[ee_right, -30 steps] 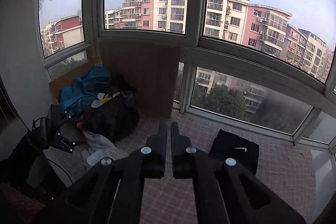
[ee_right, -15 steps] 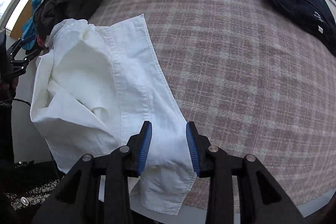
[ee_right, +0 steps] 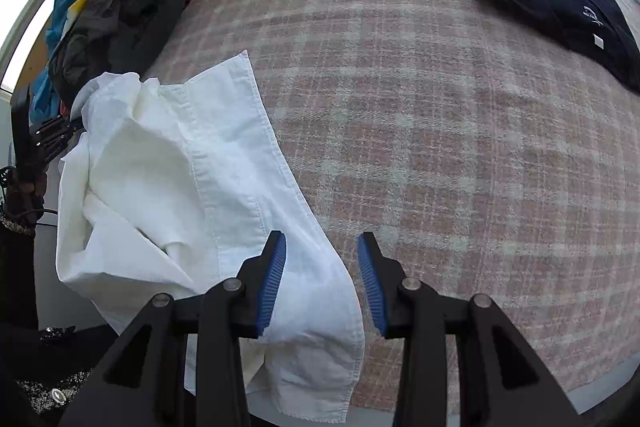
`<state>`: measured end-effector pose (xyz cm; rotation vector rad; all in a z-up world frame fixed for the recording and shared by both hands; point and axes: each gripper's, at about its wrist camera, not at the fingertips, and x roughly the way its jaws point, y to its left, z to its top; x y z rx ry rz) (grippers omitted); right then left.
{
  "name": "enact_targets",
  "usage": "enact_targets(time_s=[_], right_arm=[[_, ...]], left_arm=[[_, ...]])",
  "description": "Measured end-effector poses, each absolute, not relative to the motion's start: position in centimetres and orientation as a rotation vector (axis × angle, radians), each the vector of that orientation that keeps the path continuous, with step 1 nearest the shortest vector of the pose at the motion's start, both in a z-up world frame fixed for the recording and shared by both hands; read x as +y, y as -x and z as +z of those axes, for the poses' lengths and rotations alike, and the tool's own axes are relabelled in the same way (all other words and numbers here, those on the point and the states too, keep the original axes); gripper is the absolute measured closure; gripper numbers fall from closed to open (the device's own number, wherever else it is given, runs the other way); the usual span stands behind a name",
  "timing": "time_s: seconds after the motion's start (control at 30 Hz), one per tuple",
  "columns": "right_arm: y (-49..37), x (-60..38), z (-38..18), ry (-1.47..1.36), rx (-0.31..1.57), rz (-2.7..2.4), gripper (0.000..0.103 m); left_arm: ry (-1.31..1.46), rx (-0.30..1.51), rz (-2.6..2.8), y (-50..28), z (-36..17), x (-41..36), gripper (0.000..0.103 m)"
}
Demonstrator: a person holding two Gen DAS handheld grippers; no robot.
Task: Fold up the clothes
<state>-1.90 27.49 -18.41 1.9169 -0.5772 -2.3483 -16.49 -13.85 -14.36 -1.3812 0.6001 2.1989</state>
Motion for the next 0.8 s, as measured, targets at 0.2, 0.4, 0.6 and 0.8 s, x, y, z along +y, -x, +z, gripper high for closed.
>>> enact_targets(time_s=[0.2,0.4,0.6,0.8], right_arm=[[2.6,27.4,-18.7,-1.906,-0.559,-2.315,0.057],[3.5,27.2,-18.5,-1.876,-0.545,-2.258,0.057],[4.7,26.7,-17.9,-1.848,-0.506,-2.205,0.057],[6.9,25.2,-16.0,-1.811,-0.366,-2.198,0.054]], left_arm=[[1.276,0.279,2.346,13.2,-6.6,-17.3,0.1],[1.173,0.111,2.393,9.2,-1.2,-20.6,0.1],[1.164,0.012,2.422,7.0,-0.3,-22.4,0.101],[0.958,-0.031,2.42,0.5,5.7,-21.4,0.101]])
